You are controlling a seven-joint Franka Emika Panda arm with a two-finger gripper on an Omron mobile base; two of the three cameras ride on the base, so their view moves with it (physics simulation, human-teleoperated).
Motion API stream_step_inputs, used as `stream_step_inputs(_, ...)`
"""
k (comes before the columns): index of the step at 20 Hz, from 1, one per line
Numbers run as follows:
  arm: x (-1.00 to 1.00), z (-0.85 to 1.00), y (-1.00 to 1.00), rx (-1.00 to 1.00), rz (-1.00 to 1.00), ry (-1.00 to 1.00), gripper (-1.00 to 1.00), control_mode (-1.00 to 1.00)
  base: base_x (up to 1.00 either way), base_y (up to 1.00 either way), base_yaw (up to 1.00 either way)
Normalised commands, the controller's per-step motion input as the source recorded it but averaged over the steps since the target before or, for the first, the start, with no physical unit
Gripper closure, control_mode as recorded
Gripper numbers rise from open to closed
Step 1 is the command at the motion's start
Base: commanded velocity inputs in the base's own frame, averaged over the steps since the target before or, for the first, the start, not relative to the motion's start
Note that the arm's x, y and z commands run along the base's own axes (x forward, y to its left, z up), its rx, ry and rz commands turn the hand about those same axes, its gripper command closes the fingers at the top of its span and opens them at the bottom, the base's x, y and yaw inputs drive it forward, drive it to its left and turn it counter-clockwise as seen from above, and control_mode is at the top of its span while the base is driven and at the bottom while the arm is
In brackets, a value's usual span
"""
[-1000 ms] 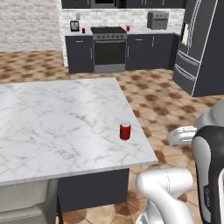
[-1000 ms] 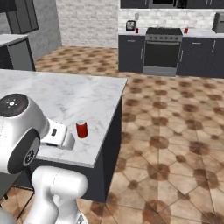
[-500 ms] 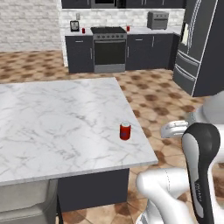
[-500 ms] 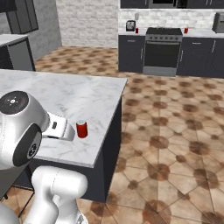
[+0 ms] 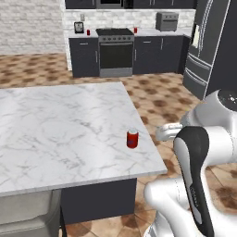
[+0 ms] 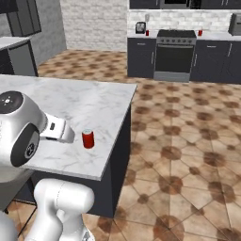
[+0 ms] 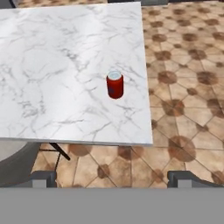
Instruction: Four empty soda cans are scattered around the kitchen. Gather all the cans and cluster them next to the stove for recycling.
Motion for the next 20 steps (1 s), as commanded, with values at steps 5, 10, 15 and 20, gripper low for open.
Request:
stream_step_inputs(5,0.49,0.00,0.12,-0.03,-0.01,0.01,-1.00,-1.00,0.00,0.00,0.00)
stream_step_inputs(10,0.45,0.00,0.10,-0.04,-0.01,0.03,-1.00,-1.00,0.00,0.00,0.00)
stream_step_inputs(15,0.42,-0.05,0.00,0.00,0.00,0.02,-1.00,-1.00,0.00,0.00,0.00)
stream_step_inputs(20,0.40,-0.07,0.00,0.00,0.00,0.04,-1.00,-1.00,0.00,0.00,0.00)
